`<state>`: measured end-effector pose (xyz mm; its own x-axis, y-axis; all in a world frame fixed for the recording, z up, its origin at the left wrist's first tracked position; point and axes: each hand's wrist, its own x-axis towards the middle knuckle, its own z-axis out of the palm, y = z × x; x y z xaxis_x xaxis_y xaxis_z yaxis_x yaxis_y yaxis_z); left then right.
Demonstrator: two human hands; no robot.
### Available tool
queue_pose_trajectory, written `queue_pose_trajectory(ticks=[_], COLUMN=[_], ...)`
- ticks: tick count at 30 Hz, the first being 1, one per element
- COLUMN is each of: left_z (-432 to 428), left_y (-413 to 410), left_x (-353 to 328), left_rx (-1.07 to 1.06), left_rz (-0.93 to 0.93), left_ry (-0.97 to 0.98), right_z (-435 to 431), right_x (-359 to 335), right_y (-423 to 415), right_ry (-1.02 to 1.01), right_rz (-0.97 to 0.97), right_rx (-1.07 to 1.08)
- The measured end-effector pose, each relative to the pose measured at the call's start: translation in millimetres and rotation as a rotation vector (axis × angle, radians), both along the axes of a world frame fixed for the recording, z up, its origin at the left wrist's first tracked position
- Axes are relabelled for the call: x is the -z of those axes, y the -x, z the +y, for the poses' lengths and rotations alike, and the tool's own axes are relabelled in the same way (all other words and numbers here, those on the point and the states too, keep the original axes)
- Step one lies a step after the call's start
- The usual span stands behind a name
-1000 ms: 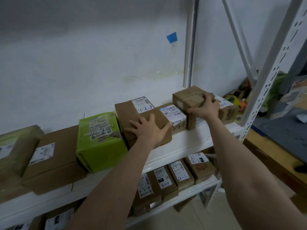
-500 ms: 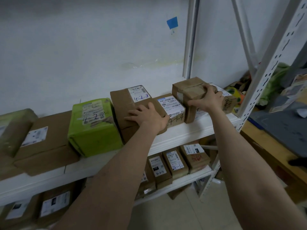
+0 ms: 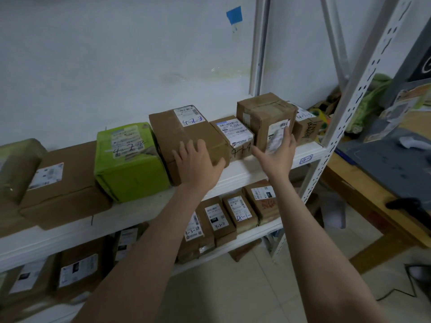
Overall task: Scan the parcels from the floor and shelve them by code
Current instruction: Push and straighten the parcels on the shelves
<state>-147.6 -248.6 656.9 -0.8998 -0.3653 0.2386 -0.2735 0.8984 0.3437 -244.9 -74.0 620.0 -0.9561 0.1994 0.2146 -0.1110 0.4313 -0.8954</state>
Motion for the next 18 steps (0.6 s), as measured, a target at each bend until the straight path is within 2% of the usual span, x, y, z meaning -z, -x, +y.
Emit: queue_pose_trajectory(ticks=[5,8,10,13,15,18], left_z=[-23,-43,-58,-78,-91,-115], left_y=[-78,-126,-153,-191,-215,-239], left_x=[38,67,91,126,154,198], left_rx=[0.124,0.149,0.151,0.12,0.061,-0.113], left_rz=[0.21,0.32,0.316,0.065,-0.188,-0.44], left_ry=[-0.075,0.005,0.029,0.0,-0.03,-0.149], right_z=[-12,-25,-33,-48,-61,-86], right_x=[41,64,83,112,136,184], right_y=[-59,-99,-123,-156,-180,-207], right_ry=[0.009,-0.005,-0.008,-0.018,-0.004,0.114], right_rz=[-0.056,-0.128,-0.173,-0.303,-0.462,-0.728], right_rx=[-0.025,-0.026,-0.022,-0.064,-0.108,-0.239])
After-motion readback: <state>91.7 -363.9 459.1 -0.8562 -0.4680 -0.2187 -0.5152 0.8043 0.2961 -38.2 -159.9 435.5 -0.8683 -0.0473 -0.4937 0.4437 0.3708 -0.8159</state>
